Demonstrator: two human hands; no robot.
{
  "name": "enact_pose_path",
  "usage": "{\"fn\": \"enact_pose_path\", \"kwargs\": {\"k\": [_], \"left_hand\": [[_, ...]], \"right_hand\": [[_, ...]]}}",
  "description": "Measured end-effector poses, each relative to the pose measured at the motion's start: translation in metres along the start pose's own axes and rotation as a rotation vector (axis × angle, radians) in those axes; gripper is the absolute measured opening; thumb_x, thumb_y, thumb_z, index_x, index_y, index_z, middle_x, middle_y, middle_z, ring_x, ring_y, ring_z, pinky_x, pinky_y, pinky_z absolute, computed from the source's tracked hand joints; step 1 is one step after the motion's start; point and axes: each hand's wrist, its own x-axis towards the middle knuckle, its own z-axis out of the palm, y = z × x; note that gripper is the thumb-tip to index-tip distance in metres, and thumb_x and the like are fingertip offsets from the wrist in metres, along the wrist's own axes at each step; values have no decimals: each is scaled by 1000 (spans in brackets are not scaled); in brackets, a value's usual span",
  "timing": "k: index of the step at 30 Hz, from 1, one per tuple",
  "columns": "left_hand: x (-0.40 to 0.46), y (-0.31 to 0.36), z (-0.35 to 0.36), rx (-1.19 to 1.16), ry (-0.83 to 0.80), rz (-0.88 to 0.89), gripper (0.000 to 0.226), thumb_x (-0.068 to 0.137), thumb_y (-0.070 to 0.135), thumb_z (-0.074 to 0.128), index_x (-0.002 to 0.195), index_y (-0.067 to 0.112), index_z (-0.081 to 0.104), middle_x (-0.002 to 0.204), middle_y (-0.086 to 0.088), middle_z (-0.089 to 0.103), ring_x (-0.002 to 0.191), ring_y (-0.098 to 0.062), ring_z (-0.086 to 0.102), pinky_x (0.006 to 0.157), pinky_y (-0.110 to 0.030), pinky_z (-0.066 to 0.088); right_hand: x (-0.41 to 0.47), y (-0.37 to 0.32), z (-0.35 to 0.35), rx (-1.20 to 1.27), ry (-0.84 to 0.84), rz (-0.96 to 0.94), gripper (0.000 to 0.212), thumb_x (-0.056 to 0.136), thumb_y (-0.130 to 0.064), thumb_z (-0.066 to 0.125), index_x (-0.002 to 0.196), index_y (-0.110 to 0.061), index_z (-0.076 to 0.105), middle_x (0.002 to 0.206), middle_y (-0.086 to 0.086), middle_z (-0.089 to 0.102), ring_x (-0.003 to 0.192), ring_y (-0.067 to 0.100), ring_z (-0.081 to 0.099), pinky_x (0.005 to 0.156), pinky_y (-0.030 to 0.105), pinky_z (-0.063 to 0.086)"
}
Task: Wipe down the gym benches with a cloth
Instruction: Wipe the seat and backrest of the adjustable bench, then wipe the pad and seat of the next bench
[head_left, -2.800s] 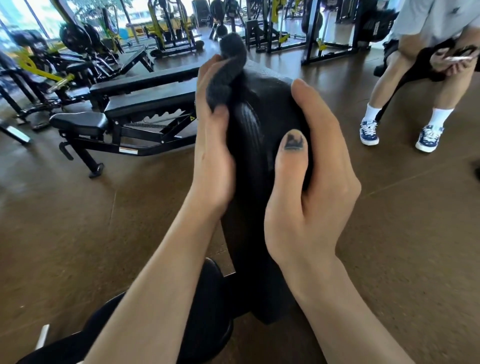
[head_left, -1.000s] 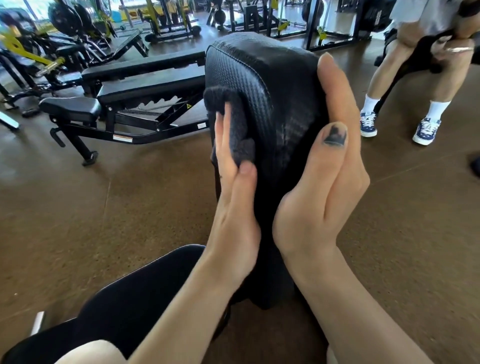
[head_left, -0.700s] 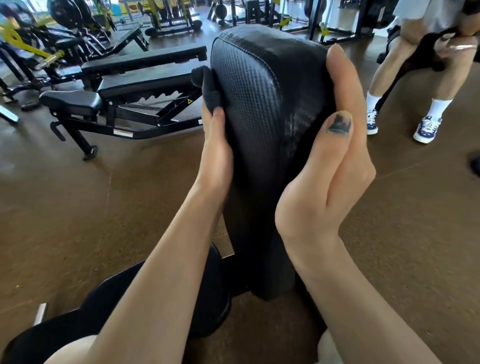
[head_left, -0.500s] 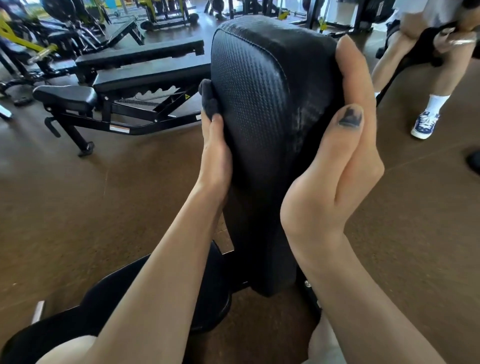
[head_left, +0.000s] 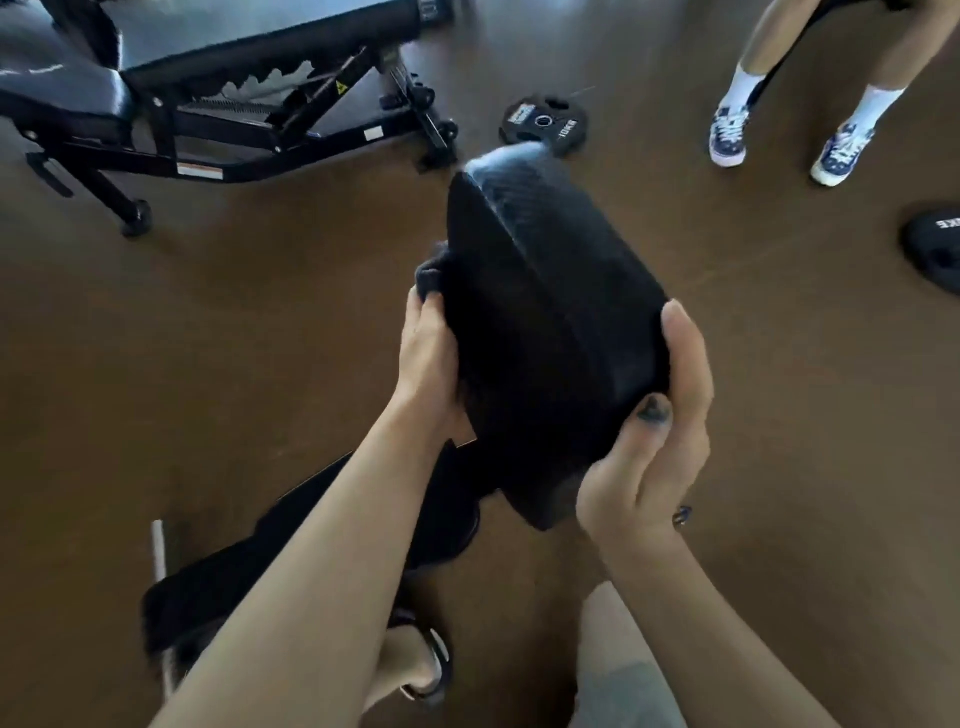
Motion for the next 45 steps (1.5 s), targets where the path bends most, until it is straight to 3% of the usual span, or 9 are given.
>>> {"fn": "enact_pose_path", "kwargs": {"k": [4, 9, 14, 19, 21, 29, 34, 39, 45], "left_hand": [[-67, 32, -6, -14, -60, -247, 34, 112, 40, 36, 138, 42, 57, 133, 2, 69, 117, -22, 68, 89, -43, 61], [-149, 89, -6, -249, -107, -509, 38, 113, 32, 36, 144, 20, 54, 137, -9, 67, 118, -22, 68, 83, -32, 61], [-197, 162, -4, -314, -192, -679, 51, 110, 43, 40, 145, 10, 56, 138, -18, 65, 120, -31, 66, 61, -30, 62], [-234, 214, 3, -83, -350, -603, 44, 104, 42, 54, 113, 4, 75, 120, -18, 73, 113, -24, 71, 92, -31, 60], [-236, 222, 3, 27, -392, -557, 30, 104, 29, 58, 122, 8, 69, 123, -14, 71, 114, -22, 69, 84, -23, 60], [-220, 245, 2, 587, -424, -240, 24, 99, 32, 68, 121, 27, 66, 115, 1, 74, 110, -18, 69, 103, -42, 55], [-191, 261, 5, 756, -457, -105, 22, 95, 31, 71, 115, 28, 62, 107, 6, 69, 101, -9, 65, 89, -30, 54], [-160, 272, 25, 791, -435, -114, 18, 101, 29, 56, 119, 22, 56, 107, 4, 64, 95, -8, 59, 74, -28, 47], [-137, 278, 67, 697, -363, -202, 20, 97, 24, 41, 99, 20, 60, 110, -12, 65, 106, -31, 64, 99, -56, 53]], "right_hand": [[15, -48, -11, -257, -138, 160, 44, 107, -21, 32, 146, -5, 48, 140, 6, 54, 128, -3, 48, 100, 9, 37], [56, -127, -16, -377, -323, 352, 47, 104, -32, 40, 147, -14, 50, 148, 4, 51, 139, 18, 45, 113, 39, 41], [120, -205, -34, -80, -612, 895, 49, 104, -32, 55, 152, -27, 46, 136, -12, 59, 129, 6, 54, 106, 25, 43], [158, -235, -56, 103, -606, 1235, 65, 93, -26, 73, 150, -20, 44, 128, 4, 64, 111, 21, 68, 85, 31, 58], [163, -240, -62, 163, -597, 1343, 62, 93, -21, 74, 147, -16, 45, 126, 10, 67, 109, 24, 70, 78, 31, 59], [175, -244, -51, 145, -645, 1341, 29, 87, 2, 66, 114, -4, 71, 108, 26, 72, 96, 31, 70, 90, 45, 61], [197, -244, -36, 183, -599, 1357, 37, 86, 7, 65, 122, -2, 61, 103, 20, 68, 92, 30, 69, 74, 36, 59], [224, -235, -33, 176, -557, 1369, 39, 86, -3, 76, 122, -4, 59, 109, 17, 69, 99, 30, 70, 96, 48, 58], [267, -209, -42, 206, -477, 1331, 45, 83, 11, 70, 122, -10, 59, 115, 16, 70, 88, 25, 74, 63, 30, 59]]}}
